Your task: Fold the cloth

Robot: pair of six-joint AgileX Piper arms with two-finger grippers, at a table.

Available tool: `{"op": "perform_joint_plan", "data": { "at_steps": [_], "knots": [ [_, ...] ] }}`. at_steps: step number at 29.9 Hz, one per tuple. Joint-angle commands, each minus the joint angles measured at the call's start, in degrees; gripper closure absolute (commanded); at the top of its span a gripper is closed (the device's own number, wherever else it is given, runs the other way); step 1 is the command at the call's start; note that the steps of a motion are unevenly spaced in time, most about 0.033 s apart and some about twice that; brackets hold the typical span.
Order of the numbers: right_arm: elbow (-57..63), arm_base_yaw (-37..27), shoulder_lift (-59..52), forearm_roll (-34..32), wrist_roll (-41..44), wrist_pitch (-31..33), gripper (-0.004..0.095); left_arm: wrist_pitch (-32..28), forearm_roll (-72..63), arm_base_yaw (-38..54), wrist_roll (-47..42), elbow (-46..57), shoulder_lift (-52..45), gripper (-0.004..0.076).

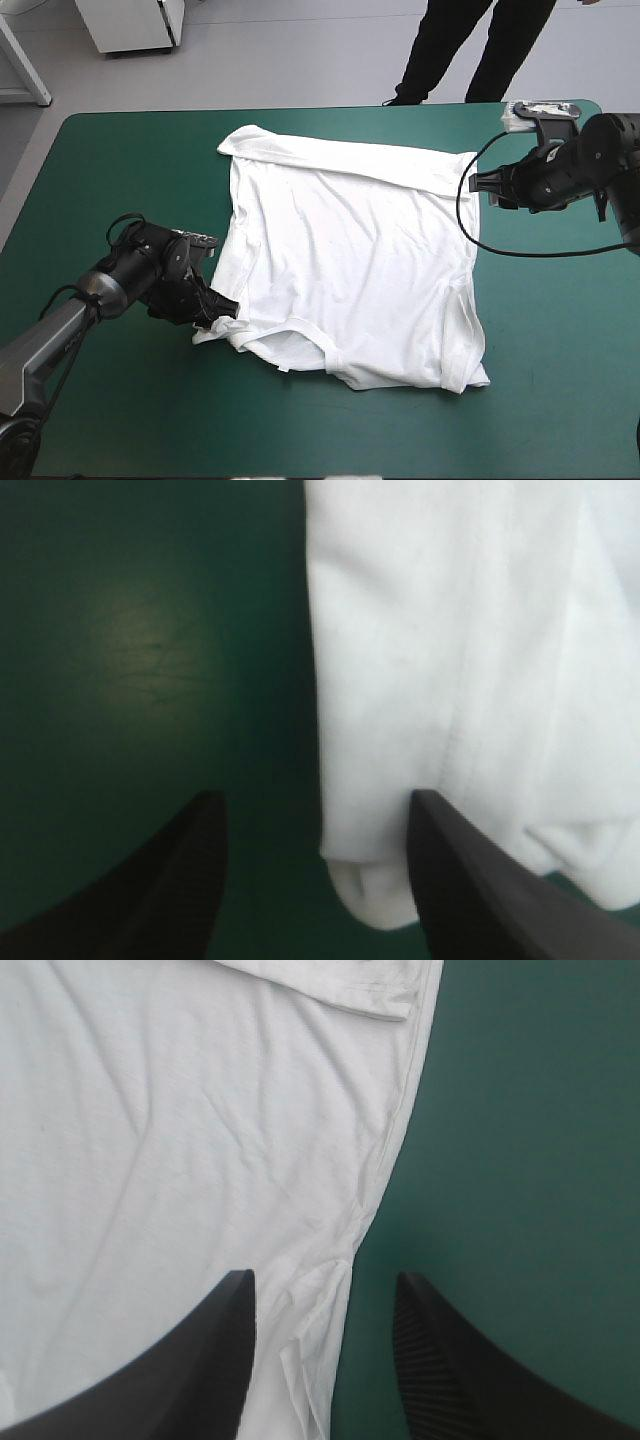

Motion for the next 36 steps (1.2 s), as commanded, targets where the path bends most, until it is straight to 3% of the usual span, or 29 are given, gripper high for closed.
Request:
{"op": "perform_joint_plan", "data": {
  "at_steps": [1,8,10,13,16,25,31,36],
  "knots": [
    [-1.5,-0.6,-2.3,0.3,-0.6,0.1,0.0494,-1.6,-1.7,1.5,2.7,-1.2,0.2,0.0328],
    [-1.5,-0.6,-2.5,0.3,-0.6,0.1,0.0494,-3.5,-6.5,1.5,5.7,-1.2,6.7,0.0329],
    [-1.5,-0.6,-2.8,0.3,-0.6,0.1,0.0494,-3.8,-6.9,1.5,5.7,-1.2,7.9,0.0361],
    [-1.0,-0.6,-3.7,0.3,-0.6,0.1,0.0494,-4.4,-7.0,1.5,5.2,-1.2,8.9,0.0514],
    [2.8,-0.5,-5.4,0.3,-0.6,0.1,0.0494,-4.6,-7.2,1.5,6.3,-1.2,9.0,0.0745],
    [26.7,-0.5,-16.4,7.4,-3.5,-1.5,0.0470,-5.0,-7.9,1.4,6.8,-1.2,9.0,0.0746],
    [35.2,-0.3,-19.0,11.5,-4.8,-2.4,0.0457,-5.4,-10.3,1.4,8.1,-1.2,9.0,0.0746],
    [39.1,6.4,-19.6,11.2,-2.7,-6.5,0.0457,-5.6,-10.3,1.4,8.3,-1.2,9.0,0.0746]
  ]
}}
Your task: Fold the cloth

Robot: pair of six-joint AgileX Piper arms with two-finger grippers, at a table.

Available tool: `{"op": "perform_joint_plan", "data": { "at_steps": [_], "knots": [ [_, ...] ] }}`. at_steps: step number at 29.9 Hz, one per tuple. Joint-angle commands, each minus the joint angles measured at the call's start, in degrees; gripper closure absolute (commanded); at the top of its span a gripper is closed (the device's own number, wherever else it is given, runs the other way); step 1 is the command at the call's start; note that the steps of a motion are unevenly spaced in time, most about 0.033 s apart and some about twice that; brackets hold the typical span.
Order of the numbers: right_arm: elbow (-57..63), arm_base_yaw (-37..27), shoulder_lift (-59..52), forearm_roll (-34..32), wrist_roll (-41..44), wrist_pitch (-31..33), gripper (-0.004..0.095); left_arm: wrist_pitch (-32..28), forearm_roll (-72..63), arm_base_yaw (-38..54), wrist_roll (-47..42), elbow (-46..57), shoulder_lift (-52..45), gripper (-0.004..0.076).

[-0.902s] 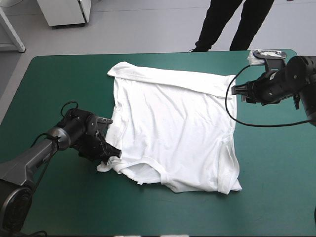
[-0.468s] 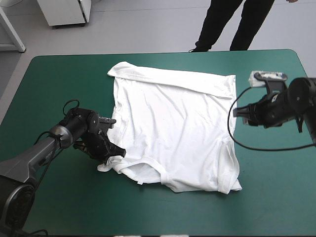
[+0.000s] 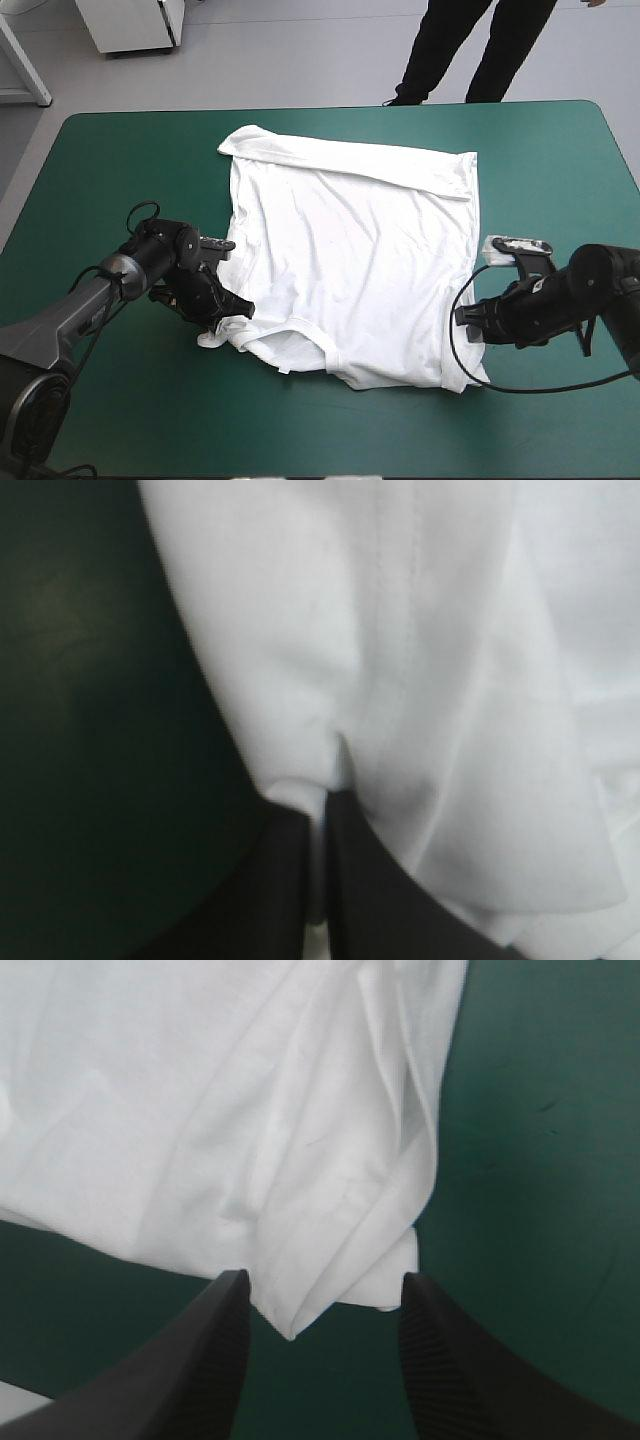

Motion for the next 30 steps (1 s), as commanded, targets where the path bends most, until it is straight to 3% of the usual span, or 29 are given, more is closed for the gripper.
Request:
{"op": "perform_joint_plan", "data": {
  "at_steps": [1,5,9,22,25,28,30],
  "knots": [
    [1.5,6.4,-1.5,-0.7,3.4,-5.1,0.0458,-4.0,-0.9,-0.2,0.1,0.1,0.4,0.0746],
    [5.0,15.3,-1.2,-12.4,15.0,-12.3,0.0457,-4.0,-0.9,-0.2,0.1,0.1,0.4,0.0746],
    [9.3,18.9,-0.3,-19.1,24.3,-15.6,0.0457,-4.0,-1.7,-0.2,1.3,0.1,0.4,0.0746],
    [16.6,18.9,7.8,-13.6,25.0,-23.9,0.0466,-4.4,-3.3,-0.2,2.7,0.1,0.4,0.0746],
    [16.6,18.9,10.1,-11.7,25.0,-23.8,0.0584,-4.4,-3.3,-0.2,2.8,0.1,0.4,0.0746],
    [16.6,18.9,10.0,-11.3,25.0,-23.5,0.0927,-4.4,-3.3,-0.2,2.9,-0.1,0.1,0.0746],
    [15.8,18.9,8.9,-11.8,24.9,-23.2,0.0916,-4.2,-3.0,-0.2,2.9,-0.7,-0.6,0.0746]
  ]
}}
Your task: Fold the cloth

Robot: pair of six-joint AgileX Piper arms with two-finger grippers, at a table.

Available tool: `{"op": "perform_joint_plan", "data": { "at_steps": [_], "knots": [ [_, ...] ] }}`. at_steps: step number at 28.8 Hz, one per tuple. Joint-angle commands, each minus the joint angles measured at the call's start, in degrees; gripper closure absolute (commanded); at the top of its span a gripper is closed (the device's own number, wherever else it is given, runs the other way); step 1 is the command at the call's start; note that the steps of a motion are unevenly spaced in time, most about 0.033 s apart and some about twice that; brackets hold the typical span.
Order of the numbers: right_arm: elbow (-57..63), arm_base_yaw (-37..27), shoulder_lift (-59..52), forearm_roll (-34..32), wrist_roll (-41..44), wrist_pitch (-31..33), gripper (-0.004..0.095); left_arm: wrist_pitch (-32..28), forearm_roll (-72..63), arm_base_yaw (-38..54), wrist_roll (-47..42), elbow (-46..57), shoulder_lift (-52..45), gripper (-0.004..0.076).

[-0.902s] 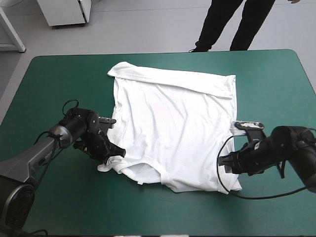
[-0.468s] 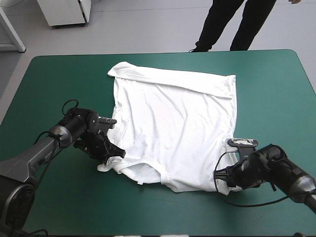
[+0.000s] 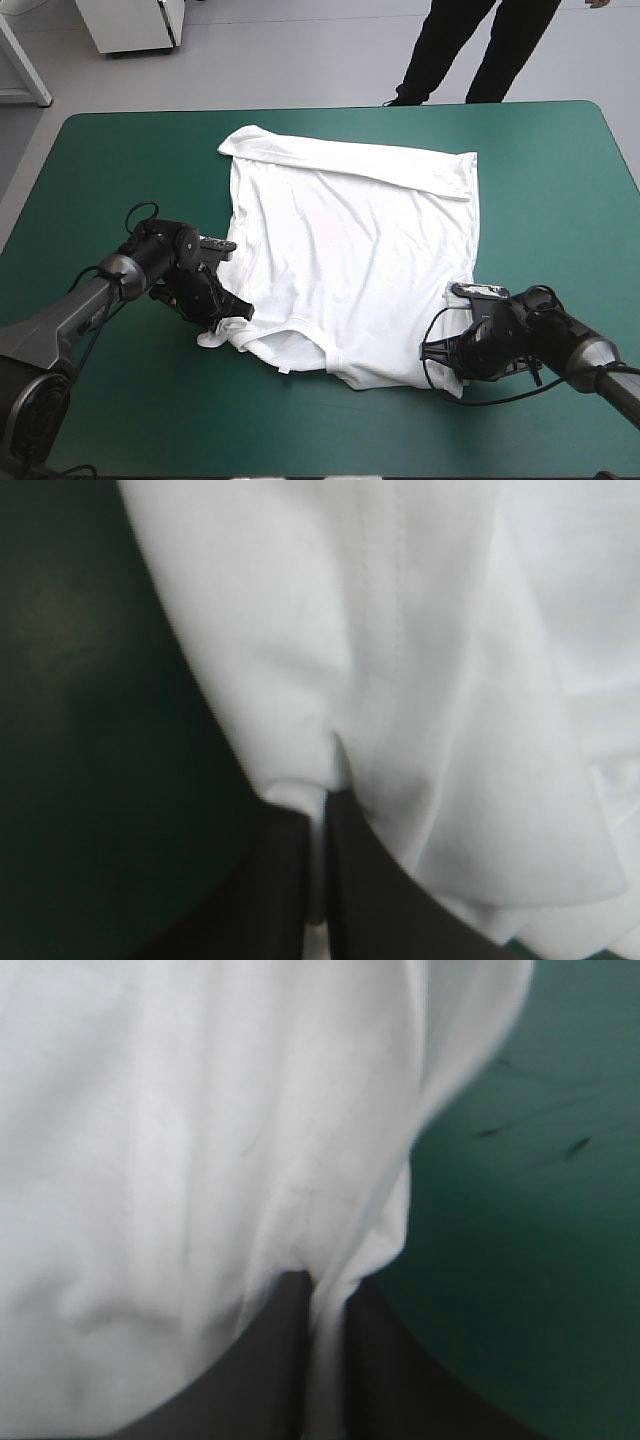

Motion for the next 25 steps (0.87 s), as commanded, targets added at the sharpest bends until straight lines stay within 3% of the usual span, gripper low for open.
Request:
{"op": "perform_joint_plan", "data": {
  "at_steps": [1,6,14,17,25],
  "knots": [
    [-0.6,0.0,-0.4,0.5,-0.3,-1.7,0.0925,-3.7,-2.4,-0.3,0.1,-1.2,-1.0,0.0746],
    [-7.3,0.0,-5.1,-2.0,-0.3,2.2,0.0925,-0.4,-2.4,-0.3,0.1,-6.1,-5.6,0.0746],
    [-28.3,0.0,-10.0,-11.2,-2.8,11.6,0.0925,6.3,-2.4,-0.3,0.1,-18.6,-14.8,0.0746],
    [-40.7,0.0,-10.1,-14.9,-5.1,15.8,0.0925,9.5,-2.4,-0.3,0.1,-26.7,-17.7,0.0746],
    [-64.7,0.0,-9.2,-15.8,-11.3,17.8,0.0924,11.5,-2.1,-0.3,0.4,-48.4,-18.9,0.0746]
  ]
}}
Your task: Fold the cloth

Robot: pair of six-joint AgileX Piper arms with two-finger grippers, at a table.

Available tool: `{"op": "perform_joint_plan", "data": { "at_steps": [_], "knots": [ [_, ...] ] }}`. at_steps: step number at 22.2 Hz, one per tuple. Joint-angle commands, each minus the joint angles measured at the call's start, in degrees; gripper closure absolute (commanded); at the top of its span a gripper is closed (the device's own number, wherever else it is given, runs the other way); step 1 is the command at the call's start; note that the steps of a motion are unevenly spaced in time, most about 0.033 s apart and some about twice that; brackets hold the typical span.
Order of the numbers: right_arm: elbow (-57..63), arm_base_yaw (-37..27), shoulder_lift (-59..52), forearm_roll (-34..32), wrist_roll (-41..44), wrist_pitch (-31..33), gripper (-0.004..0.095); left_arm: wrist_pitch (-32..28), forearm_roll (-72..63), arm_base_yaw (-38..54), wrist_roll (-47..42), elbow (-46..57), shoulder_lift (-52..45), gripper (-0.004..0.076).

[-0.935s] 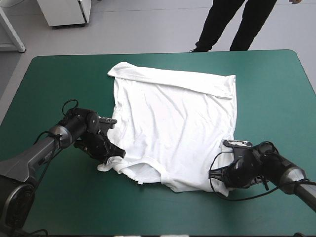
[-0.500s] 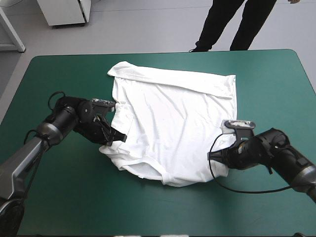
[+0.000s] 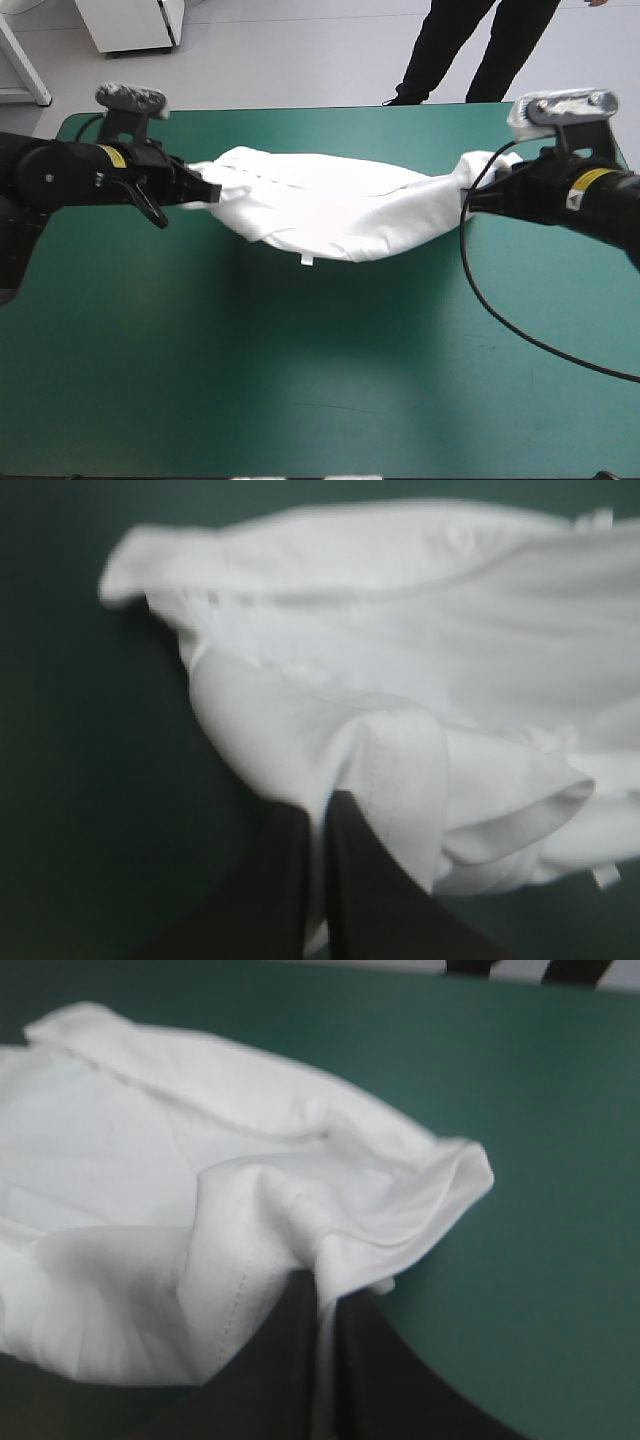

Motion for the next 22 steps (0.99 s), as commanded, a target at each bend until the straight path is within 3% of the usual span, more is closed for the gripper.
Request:
{"op": "perform_joint_plan", "data": {
  "at_steps": [1,6,14,22],
  "knots": [
    [-14.5,0.0,-0.1,-1.2,-5.1,-0.5,0.0924,-1.5,-1.0,-0.2,1.4,-13.4,-2.1,0.0746],
    [-36.1,0.0,4.1,2.7,-12.9,0.6,0.0922,-5.9,-1.6,-0.2,5.5,-31.9,-1.8,0.0746],
    [-61.8,0.0,11.3,15.2,-16.6,-1.6,0.0915,-17.5,-8.5,-0.2,7.4,-47.7,-1.8,0.0746],
    [-63.1,0.0,10.5,18.6,-17.4,-7.2,0.0901,-20.6,-9.4,-0.2,7.6,-52.4,-2.0,0.0746]
  ]
}}
